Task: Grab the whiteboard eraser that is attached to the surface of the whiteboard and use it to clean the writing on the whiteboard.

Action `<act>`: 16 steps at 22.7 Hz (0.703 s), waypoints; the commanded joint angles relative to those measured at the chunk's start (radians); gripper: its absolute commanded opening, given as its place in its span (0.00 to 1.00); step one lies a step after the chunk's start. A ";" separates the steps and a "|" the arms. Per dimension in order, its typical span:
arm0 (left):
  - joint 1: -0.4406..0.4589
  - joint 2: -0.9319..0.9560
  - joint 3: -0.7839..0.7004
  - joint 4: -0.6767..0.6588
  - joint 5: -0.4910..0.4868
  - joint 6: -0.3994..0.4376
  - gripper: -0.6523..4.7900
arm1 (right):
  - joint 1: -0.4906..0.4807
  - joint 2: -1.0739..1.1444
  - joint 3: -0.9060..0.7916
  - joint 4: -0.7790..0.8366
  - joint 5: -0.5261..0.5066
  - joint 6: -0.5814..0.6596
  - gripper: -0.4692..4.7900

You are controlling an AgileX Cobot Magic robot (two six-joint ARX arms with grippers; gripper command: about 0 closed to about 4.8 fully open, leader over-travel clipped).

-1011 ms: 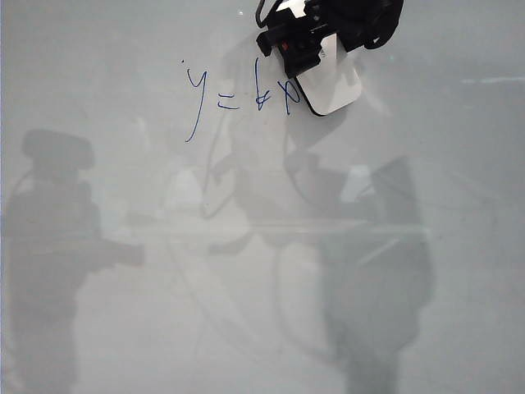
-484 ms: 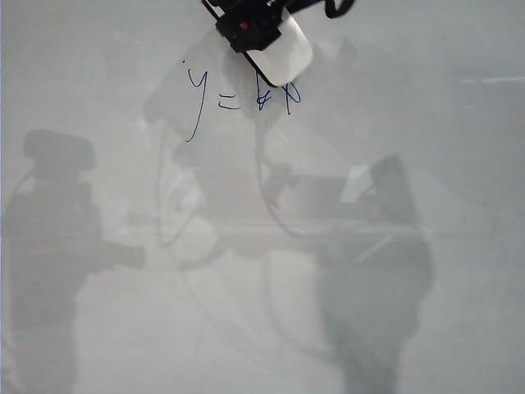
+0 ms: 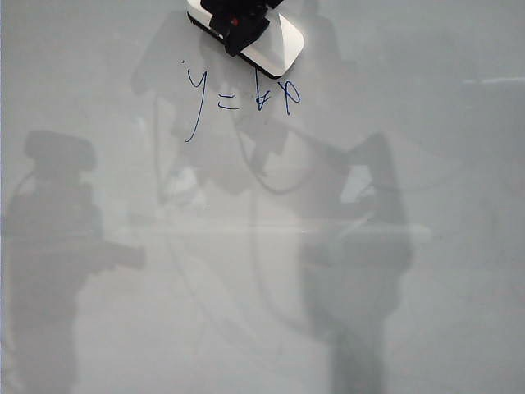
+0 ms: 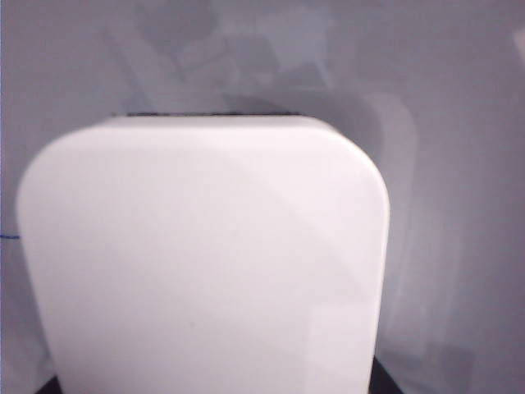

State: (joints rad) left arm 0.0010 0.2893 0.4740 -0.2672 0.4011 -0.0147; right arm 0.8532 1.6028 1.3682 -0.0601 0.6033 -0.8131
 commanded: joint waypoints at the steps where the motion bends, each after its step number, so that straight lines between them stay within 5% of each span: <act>1: -0.002 -0.001 0.004 0.011 0.003 0.008 0.11 | 0.009 0.046 0.029 0.009 0.004 -0.003 0.41; 11: -0.002 -0.001 0.004 0.011 0.003 0.008 0.11 | 0.058 0.240 0.029 0.008 0.008 0.002 0.41; 16: -0.002 -0.001 0.004 0.011 0.003 0.008 0.11 | 0.098 0.272 0.040 -0.072 0.192 -0.004 0.41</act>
State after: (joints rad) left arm 0.0010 0.2890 0.4740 -0.2672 0.4004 -0.0147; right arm 0.9352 1.8980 1.3876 -0.1341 0.7128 -0.8146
